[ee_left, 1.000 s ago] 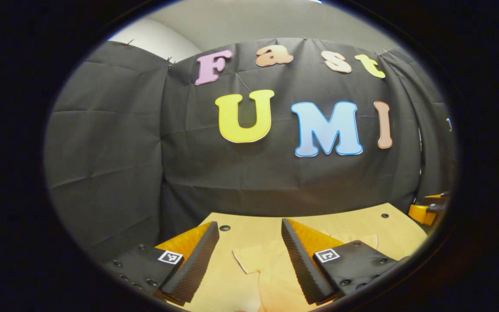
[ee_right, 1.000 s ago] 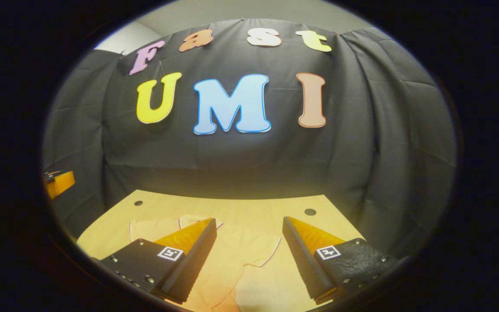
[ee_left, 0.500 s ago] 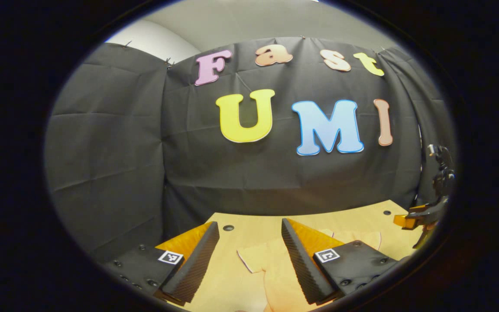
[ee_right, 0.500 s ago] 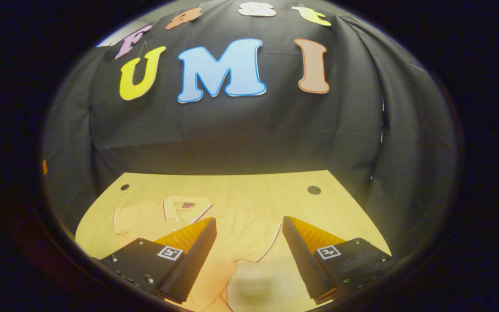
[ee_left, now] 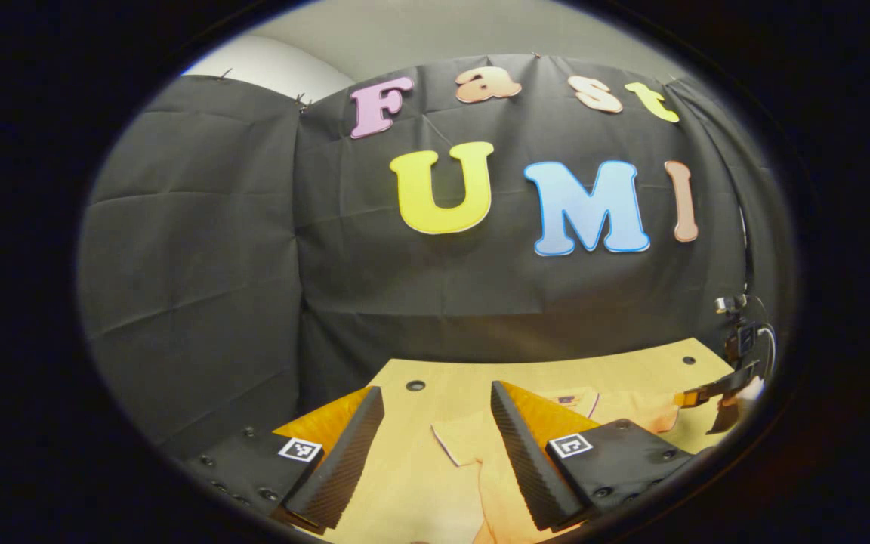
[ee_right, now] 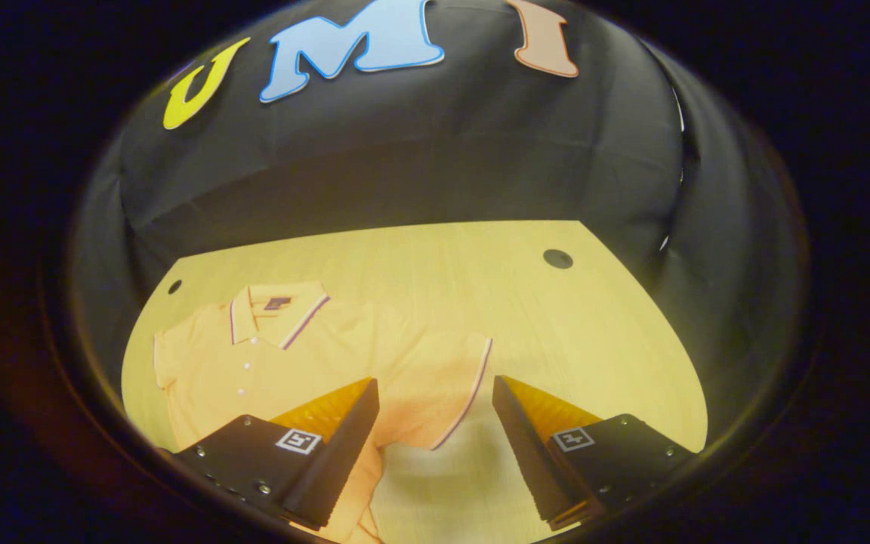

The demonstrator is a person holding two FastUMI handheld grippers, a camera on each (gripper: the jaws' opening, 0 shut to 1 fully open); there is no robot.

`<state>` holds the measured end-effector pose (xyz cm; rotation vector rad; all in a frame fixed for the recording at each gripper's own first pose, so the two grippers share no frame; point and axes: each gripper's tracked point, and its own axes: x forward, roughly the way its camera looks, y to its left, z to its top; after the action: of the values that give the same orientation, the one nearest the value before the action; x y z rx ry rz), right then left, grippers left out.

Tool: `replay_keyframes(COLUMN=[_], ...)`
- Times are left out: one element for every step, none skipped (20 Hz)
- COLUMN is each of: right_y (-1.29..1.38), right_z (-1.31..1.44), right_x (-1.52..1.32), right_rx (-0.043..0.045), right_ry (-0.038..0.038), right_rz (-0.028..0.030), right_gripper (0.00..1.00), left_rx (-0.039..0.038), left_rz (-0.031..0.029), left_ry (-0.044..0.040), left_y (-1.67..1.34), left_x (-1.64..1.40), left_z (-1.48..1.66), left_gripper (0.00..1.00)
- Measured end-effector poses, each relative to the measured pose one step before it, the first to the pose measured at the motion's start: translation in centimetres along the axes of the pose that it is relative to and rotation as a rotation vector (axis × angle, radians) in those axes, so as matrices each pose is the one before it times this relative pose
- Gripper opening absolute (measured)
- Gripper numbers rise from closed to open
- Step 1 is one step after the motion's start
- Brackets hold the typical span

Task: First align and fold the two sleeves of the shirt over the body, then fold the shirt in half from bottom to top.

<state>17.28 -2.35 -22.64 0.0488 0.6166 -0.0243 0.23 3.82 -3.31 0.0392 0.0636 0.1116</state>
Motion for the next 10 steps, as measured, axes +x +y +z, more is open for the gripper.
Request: replay_keyframes(right_y=[-0.132,-0.106,-0.046,-0.066,-0.084,-0.02,-0.097,0.012,-0.079,0.006], right_z=[-0.418,-0.56,-0.501,-0.511,-0.335,-0.271,-0.249,-0.36,-0.175,-0.389], right_x=[0.72,0.779,0.744,0.73,0.523,0.546,0.392,0.44,0.313,0.399], right_rx=[-0.00027,-0.00194,-0.00286,-0.00135,0.00036,0.00197,0.00384,0.00621,0.00697,0.0057], right_ry=[0.0208,0.02263,0.02193,0.01998,0.01521,0.01251,0.01431,0.01193,0.01072,0.01008], right_rz=[-0.0079,-0.00803,-0.00348,-0.00623,-0.00558,-0.00499,-0.00368,-0.00298,-0.00404,-0.00085], right_gripper=[0.95,0.95,0.95,0.92,0.86,0.86,0.86,0.86,0.86,0.86], left_rx=[-0.00104,-0.00022,0.00121,0.00325,0.004,0.00268,0.00026,0.00044,0.00172,0.00277], left_rz=[0.00474,0.00274,0.00219,0.00249,0.00315,0.00192,0.00165,0.00016,0.00165,0.00115], left_ry=[0.00701,0.00581,0.00478,0.00515,0.00593,0.00604,0.00452,0.00485,0.0051,0.00331], left_y=[0.152,0.11,0.135,0.142,0.057,0.051,0.154,0.113,0.064,0.045], left_x=[0.076,0.161,0.091,0.091,0.108,0.166,0.174,0.191,0.156,0.191], left_z=[-0.237,-0.112,0.006,-0.4,-0.081,-0.107,-0.1,-0.14,-0.124,-0.044], left_gripper=[0.94,0.94,0.94,0.94,0.94,0.94,0.94,0.94,0.95,0.95])
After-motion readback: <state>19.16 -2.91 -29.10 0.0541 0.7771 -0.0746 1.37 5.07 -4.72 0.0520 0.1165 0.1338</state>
